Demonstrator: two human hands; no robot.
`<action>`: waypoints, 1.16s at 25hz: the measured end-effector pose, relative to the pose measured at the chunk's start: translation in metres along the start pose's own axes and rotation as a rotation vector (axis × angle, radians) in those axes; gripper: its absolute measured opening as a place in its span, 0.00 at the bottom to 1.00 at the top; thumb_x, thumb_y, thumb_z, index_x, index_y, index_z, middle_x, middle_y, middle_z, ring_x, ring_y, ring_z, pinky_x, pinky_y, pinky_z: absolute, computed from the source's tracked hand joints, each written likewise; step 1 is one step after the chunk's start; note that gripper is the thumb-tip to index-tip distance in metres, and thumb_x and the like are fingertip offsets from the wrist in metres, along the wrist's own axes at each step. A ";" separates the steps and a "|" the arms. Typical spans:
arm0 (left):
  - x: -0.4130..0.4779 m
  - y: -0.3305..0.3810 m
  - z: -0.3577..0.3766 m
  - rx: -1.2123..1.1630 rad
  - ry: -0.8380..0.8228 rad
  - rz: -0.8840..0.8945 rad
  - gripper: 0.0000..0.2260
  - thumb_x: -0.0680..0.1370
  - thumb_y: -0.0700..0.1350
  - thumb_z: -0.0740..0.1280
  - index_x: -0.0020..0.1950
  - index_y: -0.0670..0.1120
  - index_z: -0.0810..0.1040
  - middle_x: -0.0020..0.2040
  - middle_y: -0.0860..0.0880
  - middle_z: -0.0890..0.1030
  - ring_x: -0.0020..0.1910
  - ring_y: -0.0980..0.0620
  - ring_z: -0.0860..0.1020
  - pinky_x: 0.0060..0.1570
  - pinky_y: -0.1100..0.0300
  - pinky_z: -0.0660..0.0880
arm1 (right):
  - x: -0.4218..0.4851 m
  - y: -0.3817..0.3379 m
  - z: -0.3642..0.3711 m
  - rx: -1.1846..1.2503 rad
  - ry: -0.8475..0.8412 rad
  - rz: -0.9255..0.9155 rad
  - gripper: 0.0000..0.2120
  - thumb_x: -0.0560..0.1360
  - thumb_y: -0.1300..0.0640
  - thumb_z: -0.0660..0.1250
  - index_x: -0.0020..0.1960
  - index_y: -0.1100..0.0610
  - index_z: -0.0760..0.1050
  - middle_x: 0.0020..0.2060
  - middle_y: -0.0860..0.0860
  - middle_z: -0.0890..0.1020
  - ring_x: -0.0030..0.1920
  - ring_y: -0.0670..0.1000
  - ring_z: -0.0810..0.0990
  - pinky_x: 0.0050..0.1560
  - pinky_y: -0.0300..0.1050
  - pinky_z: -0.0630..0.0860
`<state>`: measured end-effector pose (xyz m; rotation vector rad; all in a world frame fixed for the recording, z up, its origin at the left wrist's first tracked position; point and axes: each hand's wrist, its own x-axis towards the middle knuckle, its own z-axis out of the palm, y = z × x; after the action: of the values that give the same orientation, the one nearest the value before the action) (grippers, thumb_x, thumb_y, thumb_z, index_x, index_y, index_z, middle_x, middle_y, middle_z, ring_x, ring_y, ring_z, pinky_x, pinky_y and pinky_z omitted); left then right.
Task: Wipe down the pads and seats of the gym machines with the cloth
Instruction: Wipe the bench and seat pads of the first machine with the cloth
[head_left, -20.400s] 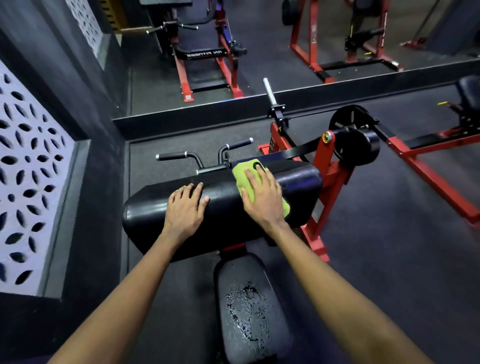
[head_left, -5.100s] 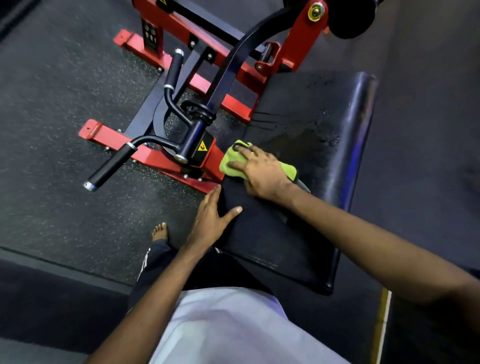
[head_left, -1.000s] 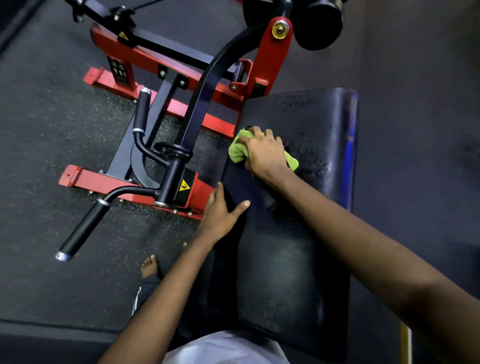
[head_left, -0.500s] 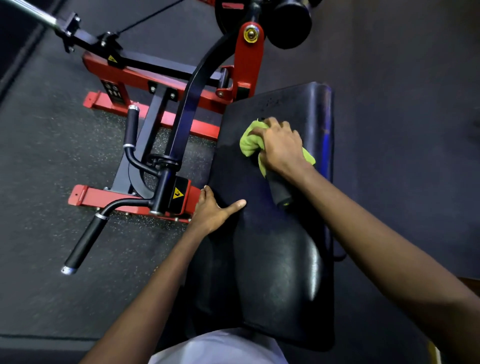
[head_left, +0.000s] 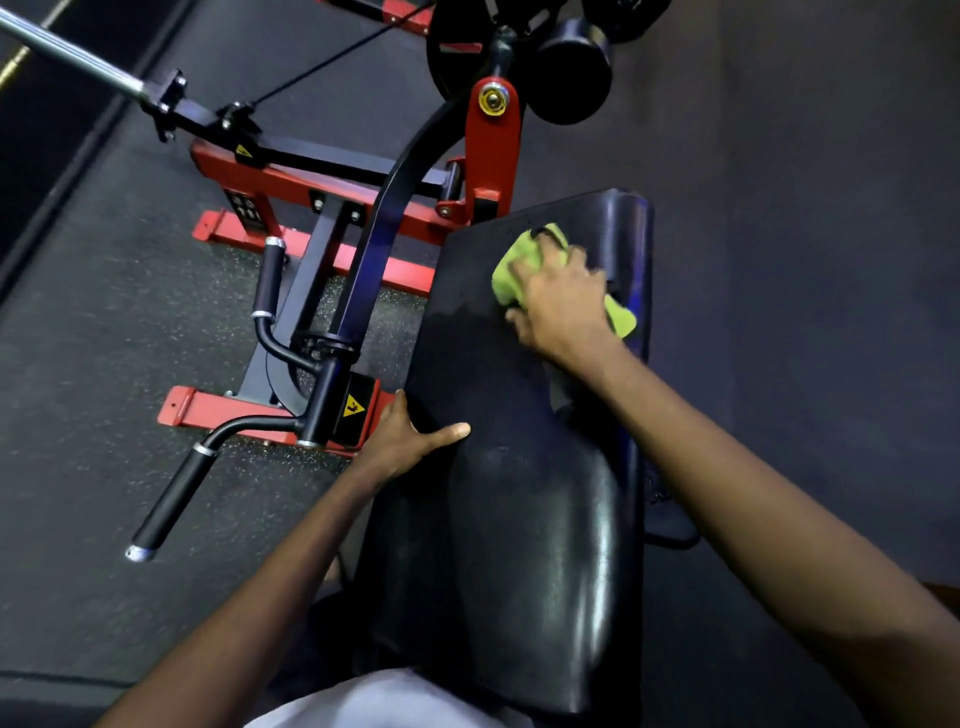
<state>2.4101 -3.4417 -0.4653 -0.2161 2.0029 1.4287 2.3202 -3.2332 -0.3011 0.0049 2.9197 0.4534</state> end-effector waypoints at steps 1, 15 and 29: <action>0.004 -0.002 0.000 -0.028 -0.019 0.024 0.50 0.57 0.69 0.81 0.73 0.53 0.66 0.69 0.55 0.75 0.67 0.56 0.74 0.69 0.51 0.73 | -0.014 -0.012 0.007 -0.078 -0.008 -0.048 0.33 0.76 0.38 0.67 0.76 0.51 0.66 0.80 0.57 0.57 0.75 0.68 0.59 0.67 0.72 0.66; 0.040 -0.015 -0.014 -0.162 -0.150 -0.005 0.60 0.58 0.71 0.79 0.82 0.55 0.52 0.78 0.54 0.65 0.75 0.58 0.65 0.75 0.51 0.65 | 0.000 -0.045 0.047 -0.106 0.033 -0.199 0.23 0.72 0.59 0.71 0.67 0.50 0.75 0.77 0.56 0.66 0.70 0.67 0.70 0.61 0.61 0.74; 0.036 -0.026 -0.010 -0.212 -0.112 0.112 0.56 0.62 0.75 0.73 0.82 0.59 0.50 0.80 0.55 0.60 0.78 0.58 0.59 0.77 0.49 0.61 | 0.056 -0.081 0.064 -0.068 -0.062 -0.339 0.23 0.77 0.54 0.69 0.71 0.44 0.73 0.80 0.52 0.61 0.74 0.63 0.66 0.61 0.61 0.75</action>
<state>2.3912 -3.4524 -0.5048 -0.1138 1.7981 1.6870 2.2791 -3.2896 -0.3960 -0.4687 2.7639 0.4832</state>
